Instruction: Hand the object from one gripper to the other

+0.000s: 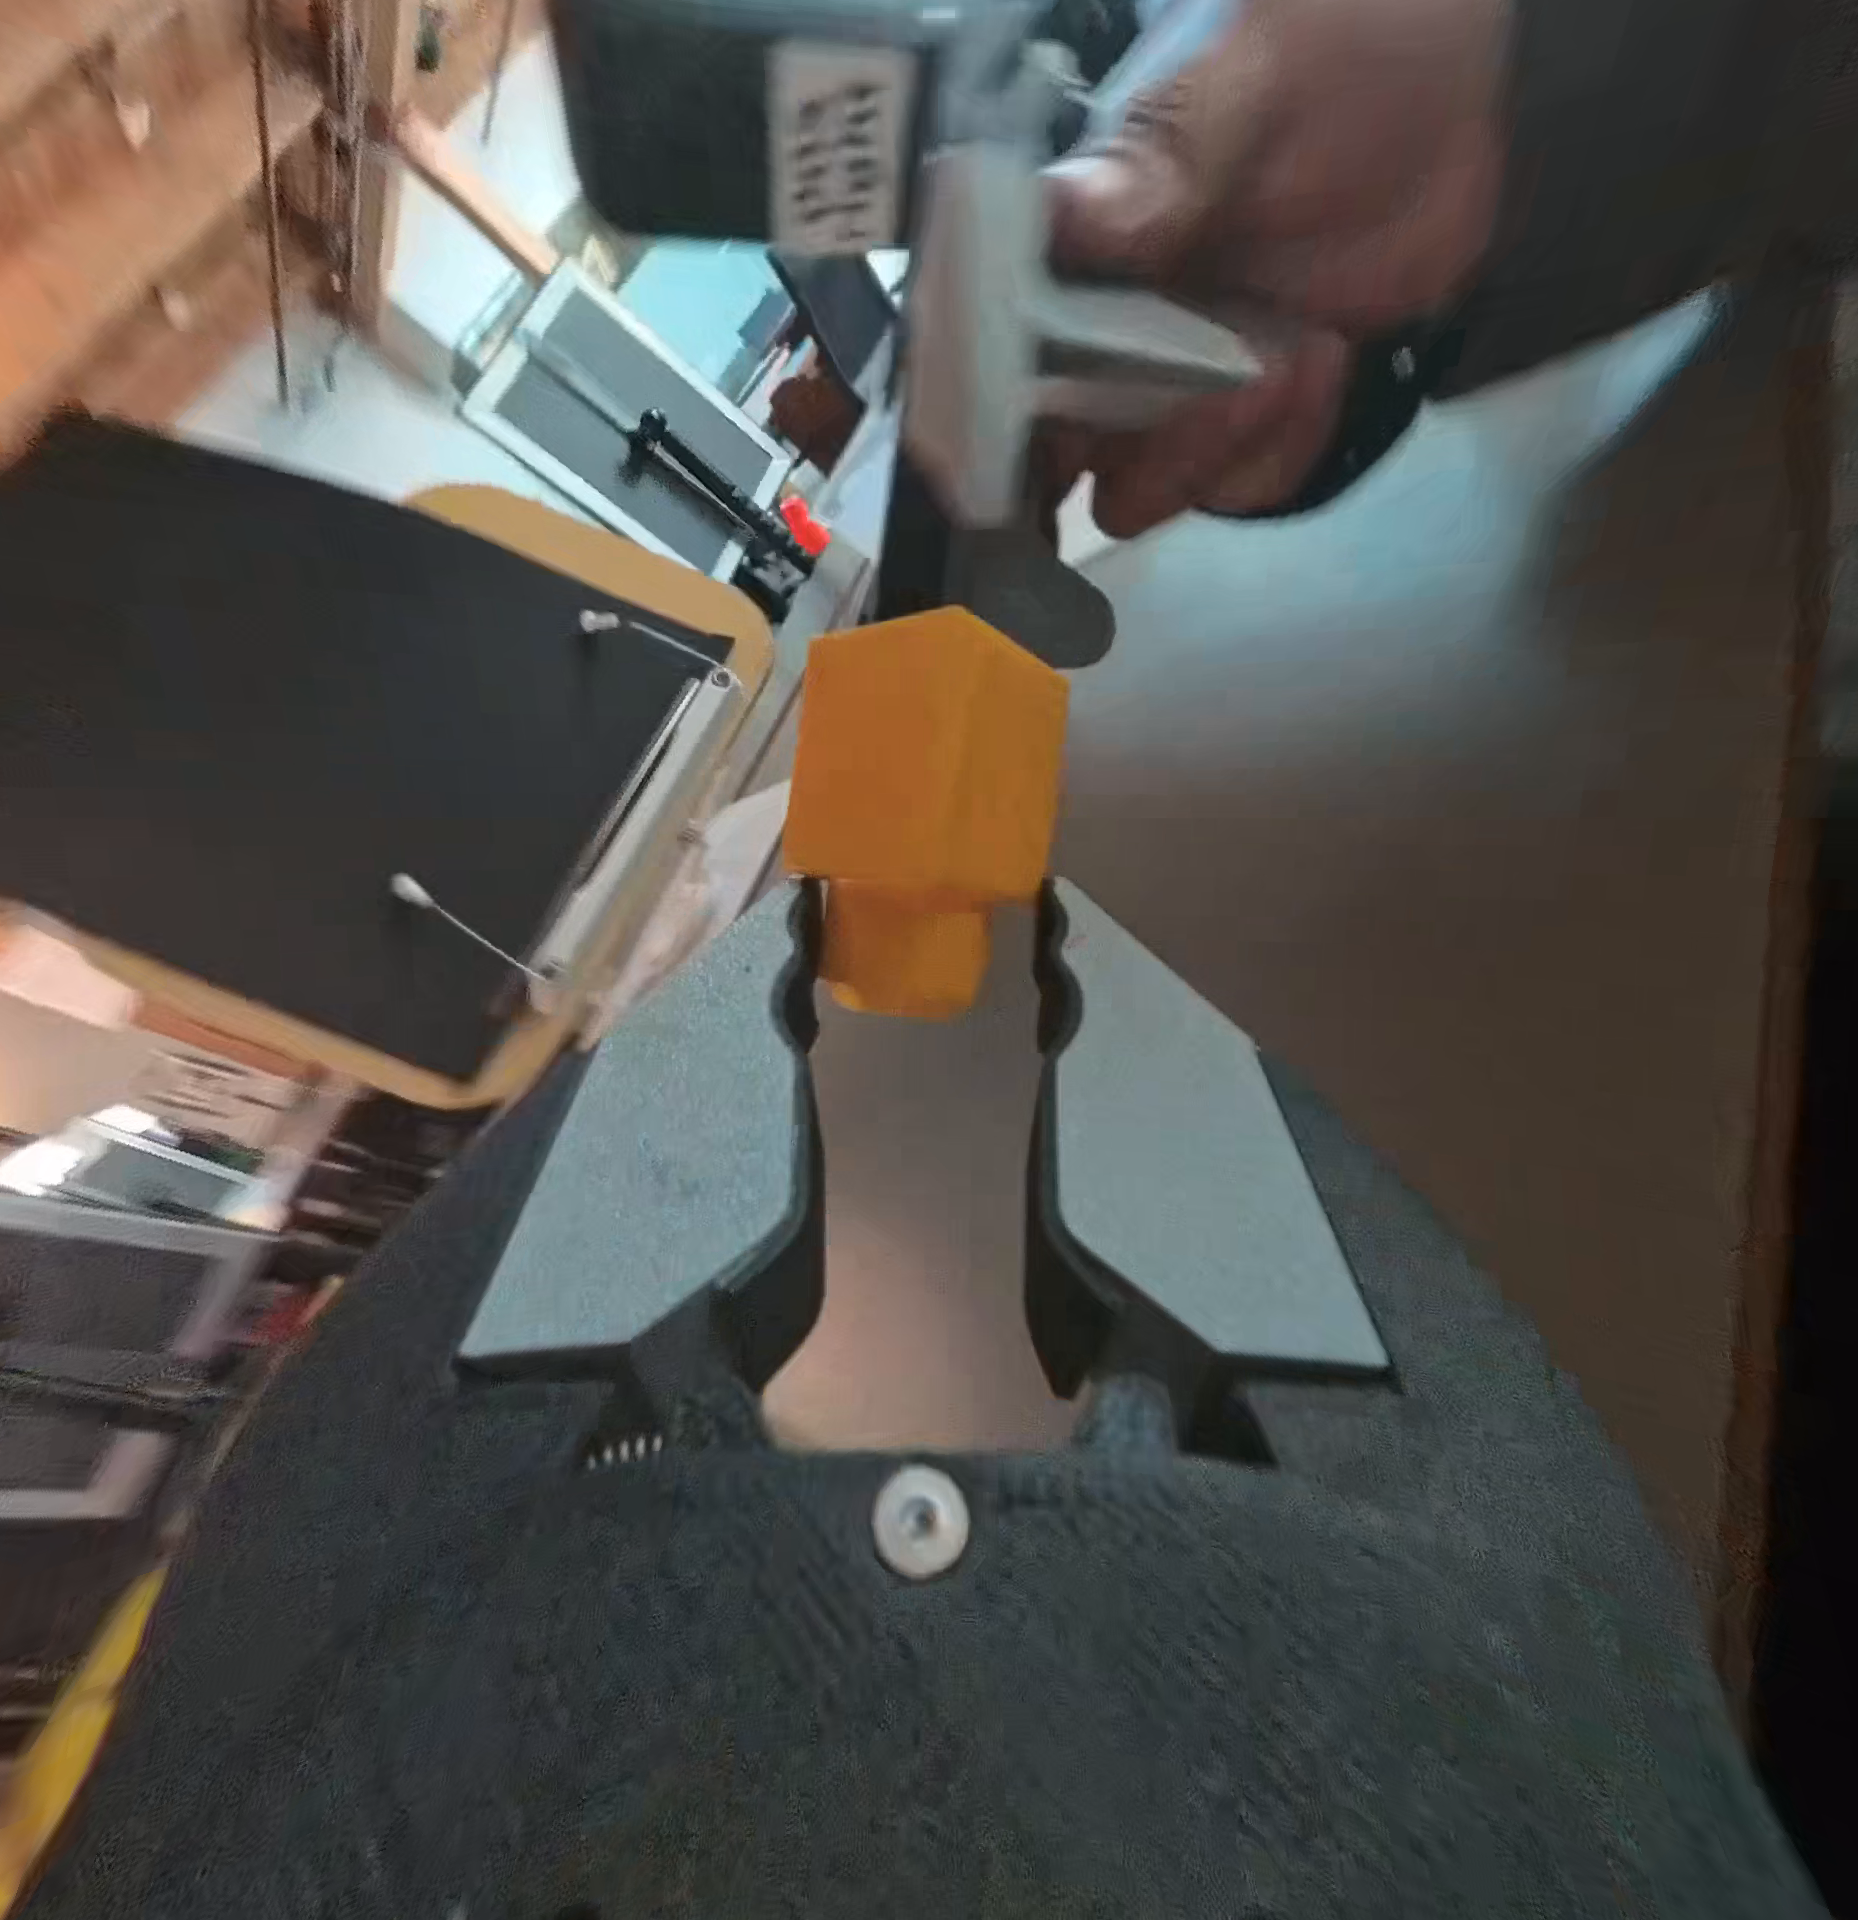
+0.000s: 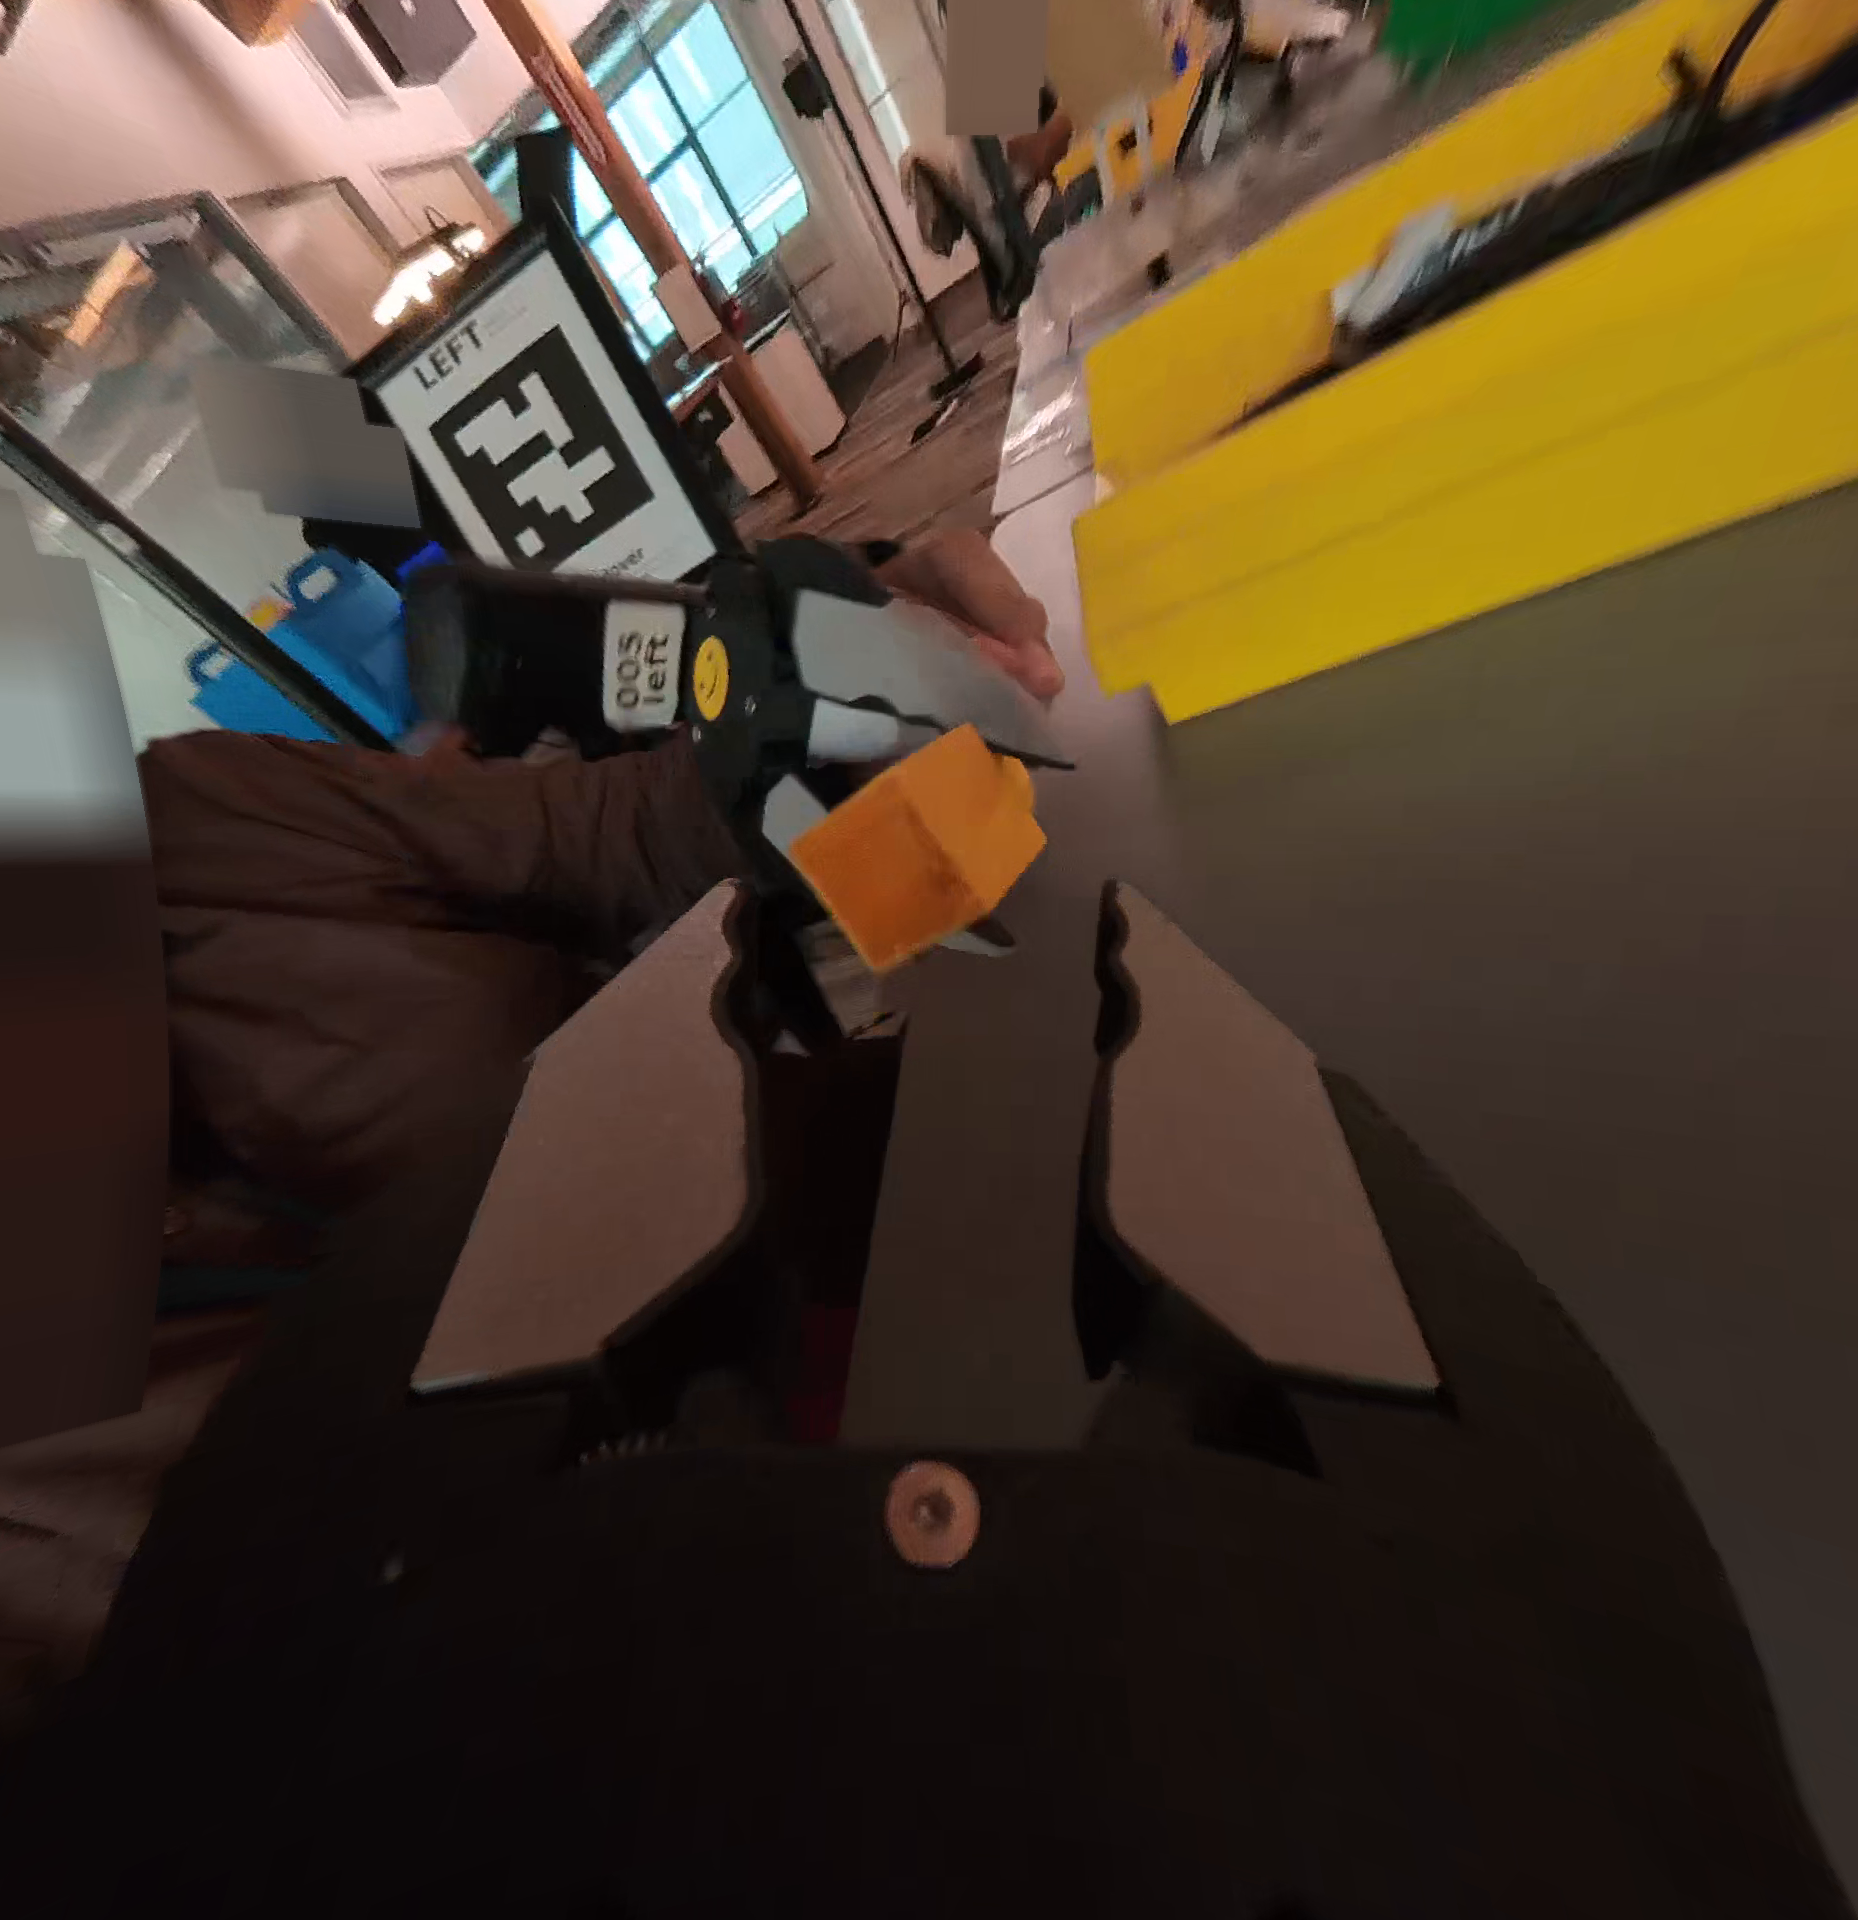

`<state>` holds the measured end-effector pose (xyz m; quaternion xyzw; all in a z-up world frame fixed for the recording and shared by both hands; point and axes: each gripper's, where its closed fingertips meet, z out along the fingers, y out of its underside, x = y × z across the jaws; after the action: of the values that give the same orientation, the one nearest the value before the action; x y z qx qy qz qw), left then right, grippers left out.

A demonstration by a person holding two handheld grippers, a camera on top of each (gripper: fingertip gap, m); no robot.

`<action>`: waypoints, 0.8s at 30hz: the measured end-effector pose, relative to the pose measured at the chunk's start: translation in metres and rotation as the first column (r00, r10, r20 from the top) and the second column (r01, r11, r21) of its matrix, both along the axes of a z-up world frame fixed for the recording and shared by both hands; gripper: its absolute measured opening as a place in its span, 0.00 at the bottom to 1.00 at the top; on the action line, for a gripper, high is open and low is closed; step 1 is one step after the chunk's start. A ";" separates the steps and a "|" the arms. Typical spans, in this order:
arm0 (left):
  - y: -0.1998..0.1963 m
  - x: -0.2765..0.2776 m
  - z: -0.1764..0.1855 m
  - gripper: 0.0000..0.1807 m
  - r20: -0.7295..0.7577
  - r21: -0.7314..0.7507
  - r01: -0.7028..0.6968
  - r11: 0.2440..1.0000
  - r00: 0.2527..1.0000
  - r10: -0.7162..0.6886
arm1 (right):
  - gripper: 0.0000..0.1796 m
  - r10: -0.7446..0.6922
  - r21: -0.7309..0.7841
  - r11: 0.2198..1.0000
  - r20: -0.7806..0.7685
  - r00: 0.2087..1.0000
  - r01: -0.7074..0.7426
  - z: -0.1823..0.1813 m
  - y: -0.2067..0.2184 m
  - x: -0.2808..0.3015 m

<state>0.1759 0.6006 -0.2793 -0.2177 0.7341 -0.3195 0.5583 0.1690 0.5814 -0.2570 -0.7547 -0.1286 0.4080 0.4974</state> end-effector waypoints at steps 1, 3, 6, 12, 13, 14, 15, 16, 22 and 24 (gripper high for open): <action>0.001 0.000 0.003 0.21 -0.024 -0.115 0.017 0.993 1.000 -0.019 | 0.37 -0.015 0.043 0.999 0.035 0.999 0.014 0.005 -0.002 0.003; -0.003 -0.001 0.006 0.21 -0.085 -0.330 0.054 0.942 0.993 -0.087 | 0.41 -0.017 0.134 0.991 0.087 0.996 0.005 0.015 -0.008 0.001; -0.018 -0.006 0.015 0.21 -0.127 -0.626 0.125 0.770 0.958 -0.259 | 0.43 0.000 0.264 0.964 0.168 0.986 -0.045 0.026 -0.013 -0.014; -0.055 -0.036 0.032 0.21 -0.041 -0.914 0.236 0.330 0.755 -0.654 | 0.39 -0.092 0.425 0.902 0.366 0.926 -0.078 0.024 -0.010 -0.035; -0.058 -0.037 0.030 0.21 -0.043 -0.929 0.221 0.298 0.732 -0.680 | 0.33 -0.124 0.454 0.889 0.378 0.918 -0.067 0.026 -0.009 -0.036; -0.061 -0.038 0.029 0.21 -0.041 -0.940 0.211 0.269 0.712 -0.701 | 0.24 -0.118 0.458 0.885 0.397 0.910 -0.085 0.026 -0.010 -0.038; -0.062 -0.040 0.030 0.21 -0.024 -0.950 0.208 0.231 0.693 -0.720 | 0.24 -0.108 0.446 0.891 0.390 0.914 -0.085 0.026 -0.011 -0.039; -0.060 -0.039 0.032 0.21 -0.009 -0.960 0.196 0.200 0.692 -0.722 | 0.22 -0.103 0.425 0.903 0.369 0.924 -0.069 0.028 -0.010 -0.036; -0.021 -0.015 0.016 0.30 -0.156 -0.879 0.111 0.464 0.853 -0.499 | 0.20 -0.162 0.158 0.977 0.121 0.979 0.142 0.016 0.008 0.008; -0.010 -0.013 0.007 0.34 -0.198 -0.737 0.103 0.667 0.912 -0.360 | 0.19 -0.177 0.053 0.983 0.017 0.984 0.176 0.008 0.012 0.017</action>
<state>0.1629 0.5902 -0.2727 -0.3697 0.6562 -0.6067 0.2541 0.1855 0.5938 -0.2486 -0.7546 -0.0770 0.3504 0.5495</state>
